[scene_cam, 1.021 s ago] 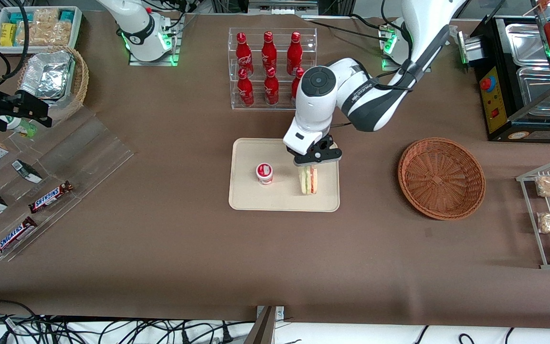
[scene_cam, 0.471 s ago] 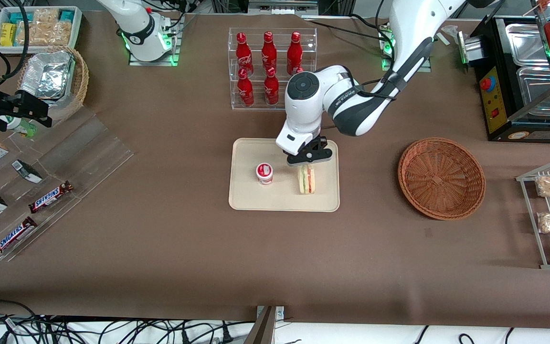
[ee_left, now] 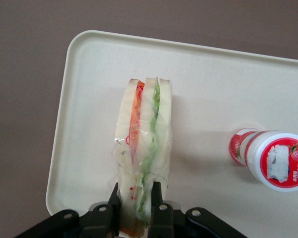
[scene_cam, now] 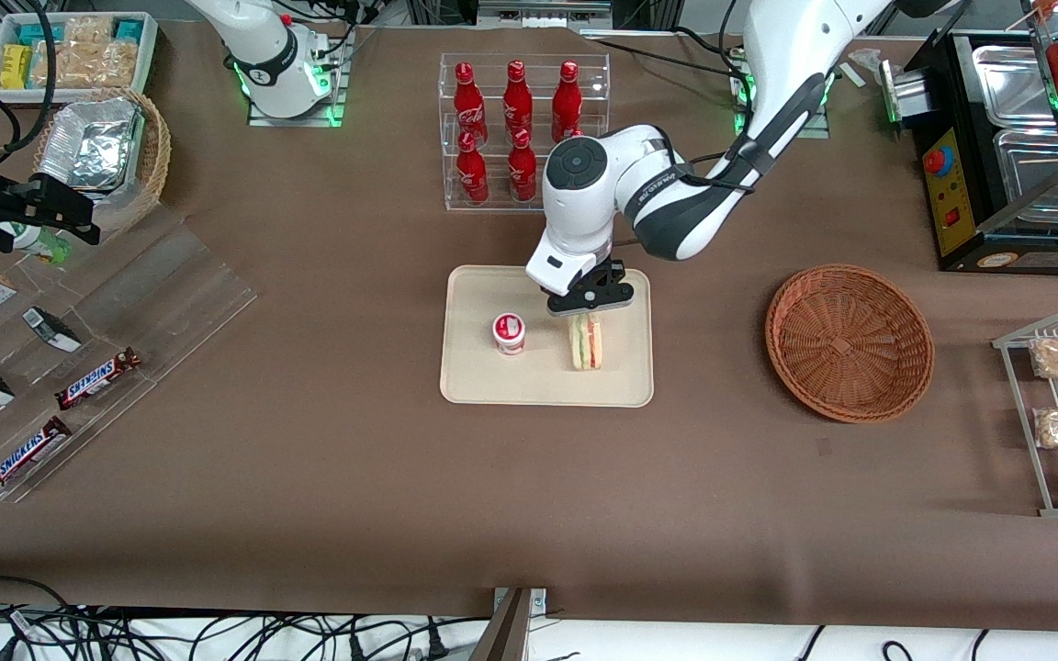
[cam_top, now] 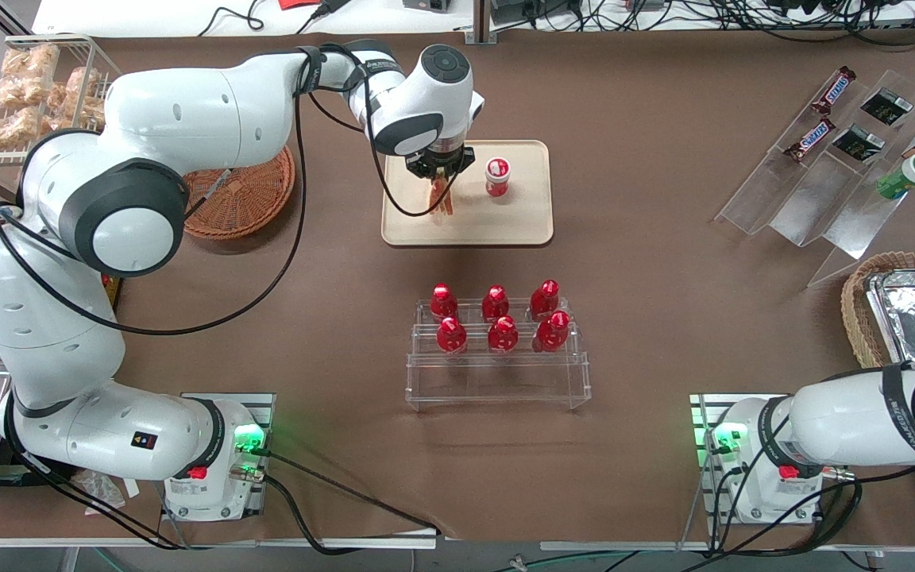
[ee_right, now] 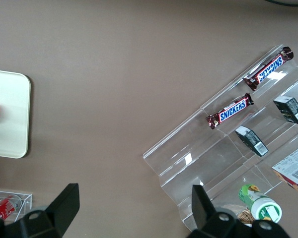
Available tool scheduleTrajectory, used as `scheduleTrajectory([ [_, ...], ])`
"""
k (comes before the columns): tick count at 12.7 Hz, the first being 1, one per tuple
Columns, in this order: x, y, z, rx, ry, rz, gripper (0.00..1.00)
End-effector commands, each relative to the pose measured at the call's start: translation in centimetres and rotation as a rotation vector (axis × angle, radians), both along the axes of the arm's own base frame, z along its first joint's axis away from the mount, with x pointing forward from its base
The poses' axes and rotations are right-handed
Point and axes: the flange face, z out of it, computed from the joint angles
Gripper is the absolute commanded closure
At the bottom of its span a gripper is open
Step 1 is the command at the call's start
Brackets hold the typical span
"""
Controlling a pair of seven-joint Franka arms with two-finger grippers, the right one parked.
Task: Place sandwich from basket to tray
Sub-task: 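Lower the held sandwich onto the tray with the left gripper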
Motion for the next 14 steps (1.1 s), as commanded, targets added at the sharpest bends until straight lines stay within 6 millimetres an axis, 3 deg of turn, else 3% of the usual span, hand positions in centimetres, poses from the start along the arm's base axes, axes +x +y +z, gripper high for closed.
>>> scheduleTrajectory([
  [1,0.1,-0.5,-0.9,0.023,-0.030,-0.002,0.74],
  [3,-0.2,-0.7,-2.2,0.046,-0.046,0.001,0.74],
  [12,-1.2,-1.1,-3.3,0.059,-0.029,-0.010,0.74],
  [14,-1.4,-1.2,-3.7,0.062,-0.022,-0.014,0.67],
])
